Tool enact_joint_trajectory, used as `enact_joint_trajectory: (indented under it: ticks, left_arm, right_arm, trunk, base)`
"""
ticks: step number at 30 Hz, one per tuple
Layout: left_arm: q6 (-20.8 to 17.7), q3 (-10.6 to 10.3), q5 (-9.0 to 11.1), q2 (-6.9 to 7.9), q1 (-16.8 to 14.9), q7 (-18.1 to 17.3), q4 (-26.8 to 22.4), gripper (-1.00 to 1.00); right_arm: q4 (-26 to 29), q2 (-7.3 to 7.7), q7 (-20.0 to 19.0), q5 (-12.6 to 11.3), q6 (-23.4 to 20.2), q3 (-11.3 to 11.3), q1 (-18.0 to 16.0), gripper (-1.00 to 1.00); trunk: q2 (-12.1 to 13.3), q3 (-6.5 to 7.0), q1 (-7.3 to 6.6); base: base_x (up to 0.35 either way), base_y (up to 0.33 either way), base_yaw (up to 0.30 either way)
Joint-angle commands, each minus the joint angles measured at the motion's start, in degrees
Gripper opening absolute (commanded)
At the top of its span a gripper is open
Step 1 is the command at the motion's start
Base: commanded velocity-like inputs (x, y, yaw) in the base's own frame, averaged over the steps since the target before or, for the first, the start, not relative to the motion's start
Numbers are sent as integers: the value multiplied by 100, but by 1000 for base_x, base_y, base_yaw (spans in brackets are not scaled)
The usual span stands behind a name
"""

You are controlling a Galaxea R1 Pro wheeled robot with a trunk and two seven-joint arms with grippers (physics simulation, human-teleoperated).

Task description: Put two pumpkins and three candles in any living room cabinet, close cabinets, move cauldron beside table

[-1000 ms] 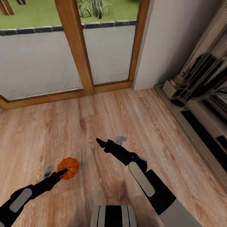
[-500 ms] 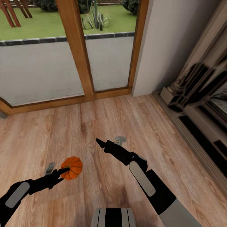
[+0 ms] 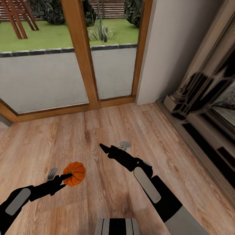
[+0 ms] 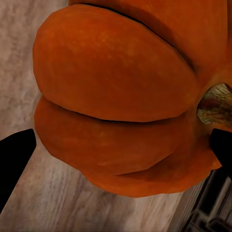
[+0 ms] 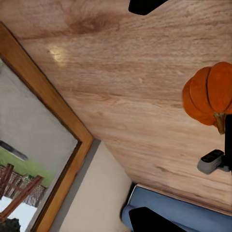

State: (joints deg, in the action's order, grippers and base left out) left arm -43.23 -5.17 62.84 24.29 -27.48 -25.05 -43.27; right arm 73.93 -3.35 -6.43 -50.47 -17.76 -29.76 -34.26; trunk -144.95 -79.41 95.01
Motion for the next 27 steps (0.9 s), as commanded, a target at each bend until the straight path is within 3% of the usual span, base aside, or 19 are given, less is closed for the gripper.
enact_joint_trajectory:
  ticks: [1, 8, 20, 27]
  left_arm:
    - [-9, -14, 6, 5, -3, -9, 3, -100]
    - [-10, -12, 9, 5, -3, -9, 2, -100]
    - [-10, 31, 9, 5, 4, -9, 2, -100]
    - [-10, 65, -5, 26, 6, -9, 17, -100]
  right_arm:
    - [0, -3, -6, -35, -23, 5, -2, 100]
    - [-8, -7, -7, -42, -25, 9, -2, 100]
    - [-10, -8, -7, -42, -26, 15, -2, 100]
    - [-73, -8, -7, -42, -26, 15, -2, 100]
  trunk:
    - [0, 19, -3]
    - [9, 174, -21]
    - [25, 440, -52]
    - [35, 595, -70]
  base:
    - [-2, 0, 0]
    - [-154, 46, -63]
    - [-294, 114, -255]
    - [-49, 16, -288]
